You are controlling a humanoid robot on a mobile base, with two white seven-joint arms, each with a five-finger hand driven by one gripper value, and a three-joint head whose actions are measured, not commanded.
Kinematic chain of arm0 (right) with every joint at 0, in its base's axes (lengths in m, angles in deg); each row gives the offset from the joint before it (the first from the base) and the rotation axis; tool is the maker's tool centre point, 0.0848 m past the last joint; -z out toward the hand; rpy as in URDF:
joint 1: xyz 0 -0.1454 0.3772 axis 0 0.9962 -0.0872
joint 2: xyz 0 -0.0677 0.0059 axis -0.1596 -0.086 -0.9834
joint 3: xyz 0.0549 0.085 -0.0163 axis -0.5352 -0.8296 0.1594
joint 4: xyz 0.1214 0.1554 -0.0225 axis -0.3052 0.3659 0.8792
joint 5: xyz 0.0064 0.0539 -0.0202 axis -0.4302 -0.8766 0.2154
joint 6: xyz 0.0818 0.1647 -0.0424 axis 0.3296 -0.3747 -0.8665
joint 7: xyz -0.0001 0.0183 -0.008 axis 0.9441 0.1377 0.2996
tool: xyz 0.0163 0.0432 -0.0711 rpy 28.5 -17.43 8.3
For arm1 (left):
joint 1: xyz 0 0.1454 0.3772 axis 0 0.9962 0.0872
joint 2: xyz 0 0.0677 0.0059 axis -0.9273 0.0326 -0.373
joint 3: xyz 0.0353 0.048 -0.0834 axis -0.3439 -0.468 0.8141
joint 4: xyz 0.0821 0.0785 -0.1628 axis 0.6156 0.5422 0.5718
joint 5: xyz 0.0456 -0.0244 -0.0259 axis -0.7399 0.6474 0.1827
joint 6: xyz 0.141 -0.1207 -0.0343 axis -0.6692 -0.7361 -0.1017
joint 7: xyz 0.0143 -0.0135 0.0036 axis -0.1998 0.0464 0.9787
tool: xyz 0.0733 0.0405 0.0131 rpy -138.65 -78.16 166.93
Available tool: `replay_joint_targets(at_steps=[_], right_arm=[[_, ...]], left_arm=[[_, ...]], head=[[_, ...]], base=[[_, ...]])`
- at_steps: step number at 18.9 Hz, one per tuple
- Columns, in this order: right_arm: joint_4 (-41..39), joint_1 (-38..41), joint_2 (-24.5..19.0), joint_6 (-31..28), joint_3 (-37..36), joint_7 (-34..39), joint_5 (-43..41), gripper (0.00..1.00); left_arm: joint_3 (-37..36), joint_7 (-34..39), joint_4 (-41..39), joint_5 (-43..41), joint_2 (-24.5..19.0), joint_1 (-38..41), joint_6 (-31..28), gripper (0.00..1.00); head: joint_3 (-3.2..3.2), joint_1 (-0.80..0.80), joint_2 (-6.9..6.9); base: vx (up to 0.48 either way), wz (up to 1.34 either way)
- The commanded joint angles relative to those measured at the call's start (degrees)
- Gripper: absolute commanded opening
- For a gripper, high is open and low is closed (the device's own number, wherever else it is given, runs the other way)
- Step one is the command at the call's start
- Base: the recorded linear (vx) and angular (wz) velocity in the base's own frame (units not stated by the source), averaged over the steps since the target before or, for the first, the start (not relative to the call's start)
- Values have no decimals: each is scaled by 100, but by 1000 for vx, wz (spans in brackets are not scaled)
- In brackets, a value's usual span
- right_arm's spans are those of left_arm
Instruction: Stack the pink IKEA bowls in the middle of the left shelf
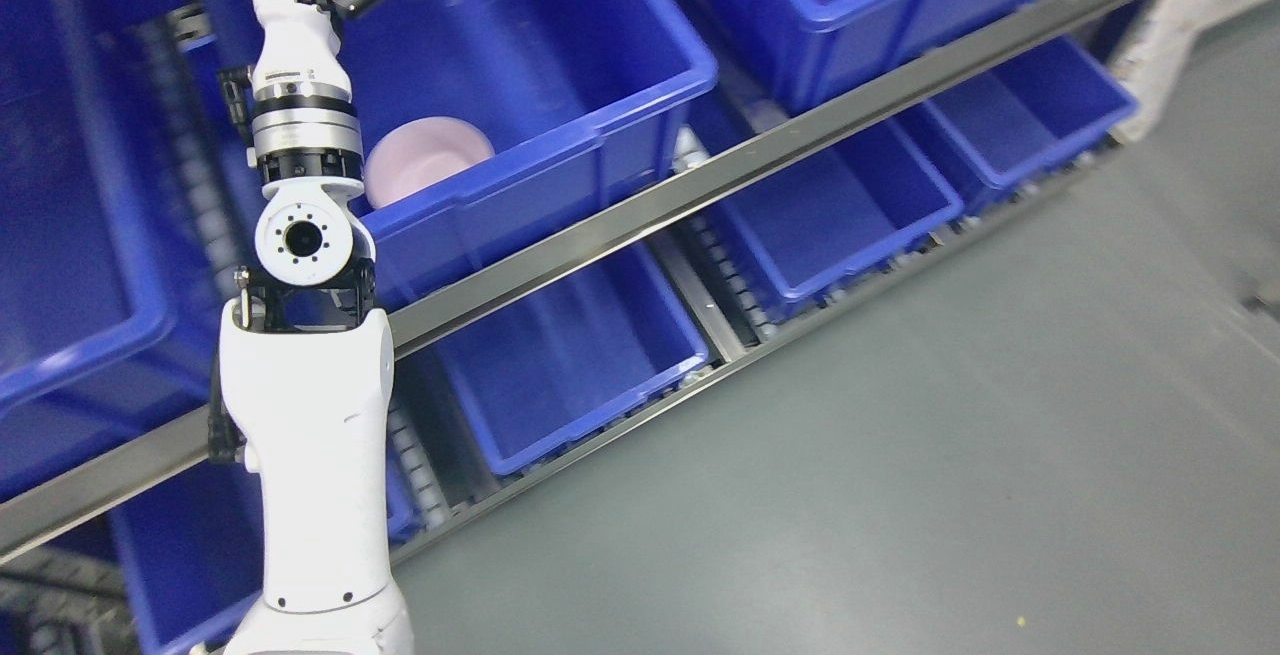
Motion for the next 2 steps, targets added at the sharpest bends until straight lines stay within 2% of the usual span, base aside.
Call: replay_joint_targets(at_steps=[1, 2], right_arm=[[1, 0, 100, -4, -62, 5, 44, 100], [1, 0, 100, -4, -62, 5, 44, 100]], left_arm=[[-143, -3, -77, 2, -93, 7, 3, 100], [-135, -3, -77, 2, -93, 7, 3, 100]], head=[[0, 0, 0], [0, 0, 0]], base=[[88, -735], [88, -735]])
